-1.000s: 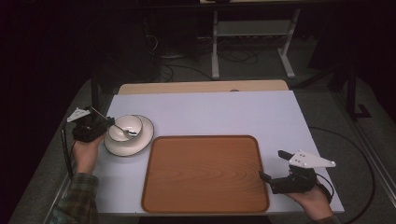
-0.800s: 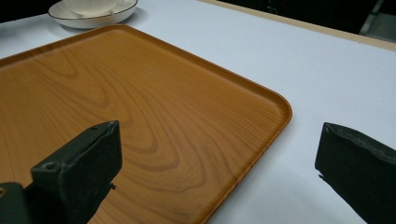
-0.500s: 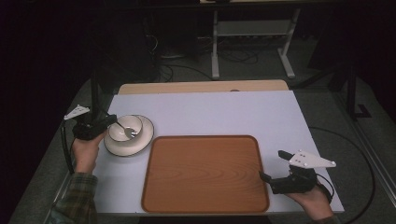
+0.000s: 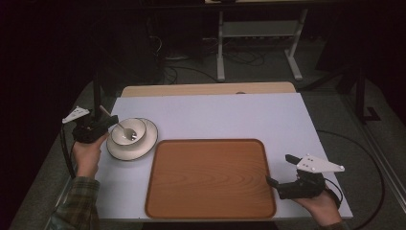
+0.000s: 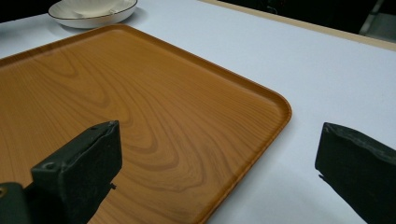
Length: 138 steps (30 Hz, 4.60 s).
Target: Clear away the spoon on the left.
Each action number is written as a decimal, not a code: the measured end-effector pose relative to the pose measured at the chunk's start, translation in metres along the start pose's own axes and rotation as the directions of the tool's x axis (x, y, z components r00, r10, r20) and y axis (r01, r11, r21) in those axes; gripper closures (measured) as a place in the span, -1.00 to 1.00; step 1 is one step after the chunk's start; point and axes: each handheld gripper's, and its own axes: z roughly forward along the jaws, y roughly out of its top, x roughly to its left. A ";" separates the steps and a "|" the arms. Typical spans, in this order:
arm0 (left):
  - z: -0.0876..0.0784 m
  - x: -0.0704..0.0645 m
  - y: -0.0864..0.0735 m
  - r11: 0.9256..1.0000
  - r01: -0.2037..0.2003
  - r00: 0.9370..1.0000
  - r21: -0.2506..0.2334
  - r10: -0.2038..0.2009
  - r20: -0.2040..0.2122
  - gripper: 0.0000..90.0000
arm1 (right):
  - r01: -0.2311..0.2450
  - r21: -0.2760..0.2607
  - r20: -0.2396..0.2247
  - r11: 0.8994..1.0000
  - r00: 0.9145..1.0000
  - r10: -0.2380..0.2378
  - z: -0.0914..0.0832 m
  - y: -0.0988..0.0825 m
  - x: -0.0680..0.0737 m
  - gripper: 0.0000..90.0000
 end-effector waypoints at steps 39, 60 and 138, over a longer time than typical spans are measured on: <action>-0.028 -0.062 0.050 0.990 -0.140 0.973 -0.034 0.143 0.183 0.98 | 0.012 -0.001 -0.006 1.000 1.000 -0.012 0.000 0.001 0.001 -1.00; -0.016 -0.102 0.036 0.971 -0.232 0.933 0.052 0.207 0.293 0.98 | 0.009 -0.005 -0.005 1.000 1.000 -0.009 0.000 0.001 0.001 -1.00; 0.048 -0.168 -0.035 0.895 -0.376 0.849 0.241 0.229 0.476 0.97 | 0.015 -0.005 0.002 1.000 1.000 -0.015 0.000 0.000 0.000 -1.00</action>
